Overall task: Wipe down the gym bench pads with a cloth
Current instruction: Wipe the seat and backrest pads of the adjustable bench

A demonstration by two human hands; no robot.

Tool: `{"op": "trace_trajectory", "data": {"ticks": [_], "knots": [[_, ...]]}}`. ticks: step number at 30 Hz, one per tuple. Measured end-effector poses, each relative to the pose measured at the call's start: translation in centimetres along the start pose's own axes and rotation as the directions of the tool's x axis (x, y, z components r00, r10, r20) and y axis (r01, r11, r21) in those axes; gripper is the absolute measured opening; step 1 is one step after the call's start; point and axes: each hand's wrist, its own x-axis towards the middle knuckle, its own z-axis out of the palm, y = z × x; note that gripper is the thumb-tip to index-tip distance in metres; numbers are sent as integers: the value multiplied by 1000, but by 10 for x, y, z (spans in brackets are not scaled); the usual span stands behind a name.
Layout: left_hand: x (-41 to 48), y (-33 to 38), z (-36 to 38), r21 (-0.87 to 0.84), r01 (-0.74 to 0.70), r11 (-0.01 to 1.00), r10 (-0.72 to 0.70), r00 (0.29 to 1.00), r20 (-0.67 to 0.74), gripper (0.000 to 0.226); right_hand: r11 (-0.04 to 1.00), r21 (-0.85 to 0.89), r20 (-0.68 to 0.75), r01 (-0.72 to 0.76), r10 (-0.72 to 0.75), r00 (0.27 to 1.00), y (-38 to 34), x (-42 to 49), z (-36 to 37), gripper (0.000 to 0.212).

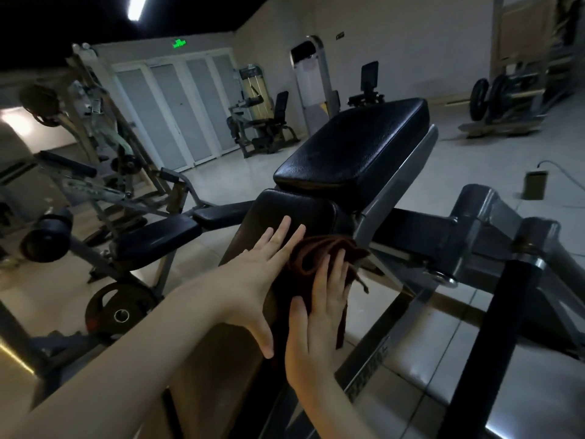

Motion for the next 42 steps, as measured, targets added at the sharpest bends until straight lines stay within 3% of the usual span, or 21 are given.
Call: {"op": "trace_trajectory", "data": {"ticks": [6, 13, 18, 23, 28, 35, 42], "knots": [[-4, 7, 3, 202, 50, 978, -55, 998, 17, 168, 996, -80, 21, 41, -40, 999, 9, -18, 3, 60], [-10, 4, 9, 283, 50, 958, -65, 997, 43, 166, 978, -132, 10, 163, -163, 987, 1, 78, -18, 60], [-10, 1, 11, 260, 41, 965, -47, 999, 19, 168, 993, -89, -39, 76, -80, 996, -5, 81, -15, 62], [-11, -6, 13, 229, 16, 973, -21, 1000, 19, 164, 1000, 1, -8, -7, 7, 1000, -8, 6, 5, 69], [-10, -4, 14, 150, 25, 988, -25, 1000, 0, 165, 965, -254, -9, 68, -73, 997, 7, -48, 19, 81], [-12, -9, 16, 179, 35, 983, -41, 999, 33, 161, 982, -65, 63, 175, -171, 983, 4, 17, -9, 68], [-11, -7, 13, 172, 23, 985, -38, 996, 82, 163, 990, -84, -33, 113, -116, 993, 2, 99, -23, 61]]}}
